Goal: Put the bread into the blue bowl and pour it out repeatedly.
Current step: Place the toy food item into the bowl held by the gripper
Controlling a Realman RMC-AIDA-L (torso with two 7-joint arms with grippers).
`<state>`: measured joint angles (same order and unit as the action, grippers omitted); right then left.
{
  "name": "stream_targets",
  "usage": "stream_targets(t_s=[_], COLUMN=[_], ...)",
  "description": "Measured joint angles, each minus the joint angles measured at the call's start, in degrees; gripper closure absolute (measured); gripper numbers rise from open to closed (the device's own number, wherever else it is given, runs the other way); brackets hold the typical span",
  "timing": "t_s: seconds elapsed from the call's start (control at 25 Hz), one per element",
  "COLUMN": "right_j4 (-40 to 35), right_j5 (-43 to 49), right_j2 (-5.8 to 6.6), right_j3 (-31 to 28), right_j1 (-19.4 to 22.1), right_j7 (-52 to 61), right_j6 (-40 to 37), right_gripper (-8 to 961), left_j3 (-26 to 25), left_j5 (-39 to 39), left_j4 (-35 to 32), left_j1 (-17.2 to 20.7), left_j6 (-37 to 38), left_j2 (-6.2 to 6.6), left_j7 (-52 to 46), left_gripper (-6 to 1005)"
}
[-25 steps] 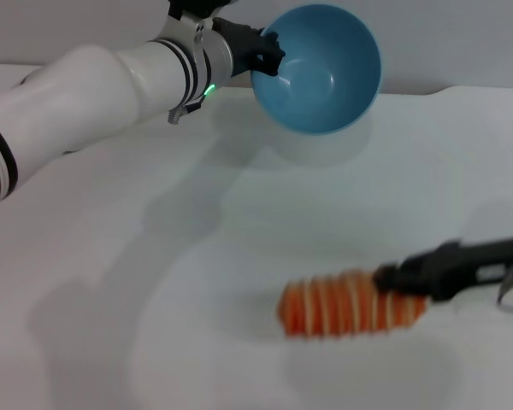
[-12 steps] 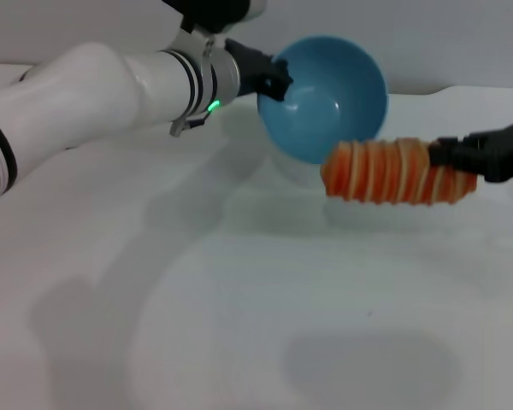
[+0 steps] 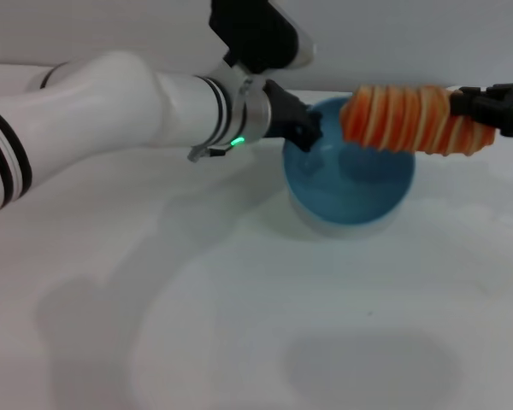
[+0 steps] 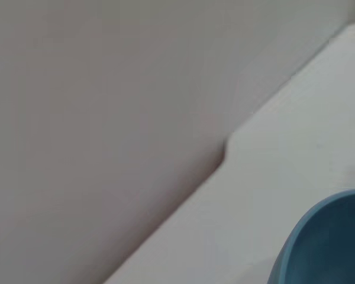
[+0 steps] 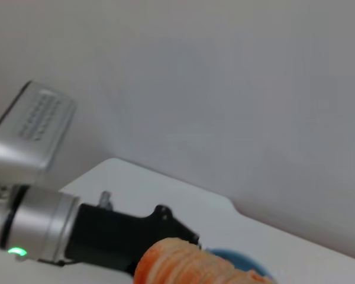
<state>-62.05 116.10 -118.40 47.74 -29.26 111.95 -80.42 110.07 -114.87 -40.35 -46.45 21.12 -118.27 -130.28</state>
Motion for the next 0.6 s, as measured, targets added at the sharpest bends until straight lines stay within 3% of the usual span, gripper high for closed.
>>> stream_targets(t_s=[0.32,0.6], right_j4=[6.9,9.8], right_j5=[-2.4,-3.0], right_j2=[-0.13,0.01], right_j3=[0.7,0.0], right_j1=[-1.0,0.6], right_j7=[-3.6,-3.8], right_j6=[0.8,2.6], right_gripper=[829,834], left_j3=[0.5,0.6], left_j5=[0.0,0.0], left_j4=[-2.0,-2.6], left_j1=[0.2,-0.1], left_j6=[1.8,0.4], left_j2=[-0.18,-0.2], left_j7=[0.1,0.1], left_gripper=[1000,1001])
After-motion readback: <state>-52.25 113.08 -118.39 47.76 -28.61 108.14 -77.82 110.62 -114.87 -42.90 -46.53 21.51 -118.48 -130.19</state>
